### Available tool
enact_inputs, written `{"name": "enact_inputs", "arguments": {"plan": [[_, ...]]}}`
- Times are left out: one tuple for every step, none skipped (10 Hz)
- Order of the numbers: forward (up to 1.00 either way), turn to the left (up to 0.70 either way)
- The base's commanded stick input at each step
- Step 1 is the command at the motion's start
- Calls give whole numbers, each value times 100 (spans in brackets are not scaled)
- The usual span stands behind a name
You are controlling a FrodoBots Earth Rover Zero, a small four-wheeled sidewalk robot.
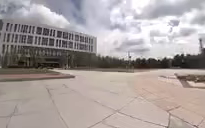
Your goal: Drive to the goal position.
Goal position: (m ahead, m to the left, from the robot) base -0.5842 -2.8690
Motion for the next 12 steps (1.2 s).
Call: {"name": "enact_inputs", "arguments": {"plan": [[70, 0], [70, 0], [70, 0], [70, 7], [70, 7], [70, 6], [70, 6], [70, 5], [70, 5], [70, 3], [70, 4], [70, 3]]}}
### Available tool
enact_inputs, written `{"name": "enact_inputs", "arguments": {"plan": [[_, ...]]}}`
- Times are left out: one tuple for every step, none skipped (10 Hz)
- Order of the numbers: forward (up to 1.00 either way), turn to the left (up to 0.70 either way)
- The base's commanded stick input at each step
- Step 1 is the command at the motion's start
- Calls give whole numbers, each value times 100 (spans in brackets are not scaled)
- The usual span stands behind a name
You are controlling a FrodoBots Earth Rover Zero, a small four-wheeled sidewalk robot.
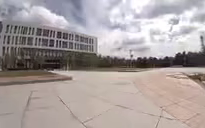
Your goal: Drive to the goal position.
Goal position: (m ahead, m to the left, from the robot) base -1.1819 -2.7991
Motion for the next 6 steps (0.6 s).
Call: {"name": "enact_inputs", "arguments": {"plan": [[70, 2], [70, 0], [70, 0], [70, 0], [70, 0], [70, 2]]}}
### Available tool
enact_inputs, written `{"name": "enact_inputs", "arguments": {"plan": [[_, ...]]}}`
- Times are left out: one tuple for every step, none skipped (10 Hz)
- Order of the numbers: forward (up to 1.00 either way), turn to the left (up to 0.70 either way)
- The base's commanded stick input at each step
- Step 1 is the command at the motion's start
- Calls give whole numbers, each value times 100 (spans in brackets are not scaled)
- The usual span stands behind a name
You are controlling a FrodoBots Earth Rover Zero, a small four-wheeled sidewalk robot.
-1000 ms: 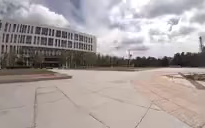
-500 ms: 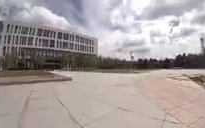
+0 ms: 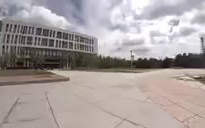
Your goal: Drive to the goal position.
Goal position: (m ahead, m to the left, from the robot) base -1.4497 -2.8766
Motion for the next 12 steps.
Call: {"name": "enact_inputs", "arguments": {"plan": [[70, 2], [70, 3], [70, 3], [70, 3], [70, 1], [70, 0], [70, 0], [70, 0], [70, 3], [70, 7], [70, 2], [70, 0]]}}
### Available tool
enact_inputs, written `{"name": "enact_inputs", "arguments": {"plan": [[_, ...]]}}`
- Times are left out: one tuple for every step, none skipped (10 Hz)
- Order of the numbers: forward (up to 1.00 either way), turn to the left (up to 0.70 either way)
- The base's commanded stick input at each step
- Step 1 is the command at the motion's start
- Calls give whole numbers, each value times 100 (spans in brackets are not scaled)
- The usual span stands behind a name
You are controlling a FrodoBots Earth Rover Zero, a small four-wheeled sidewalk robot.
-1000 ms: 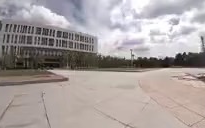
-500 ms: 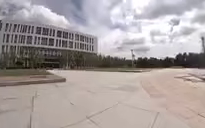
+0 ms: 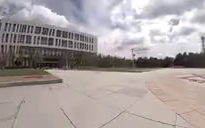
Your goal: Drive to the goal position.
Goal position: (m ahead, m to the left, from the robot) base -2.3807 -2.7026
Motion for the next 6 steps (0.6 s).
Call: {"name": "enact_inputs", "arguments": {"plan": [[70, 0], [70, 6], [70, 4], [70, 0], [70, 0], [70, 0]]}}
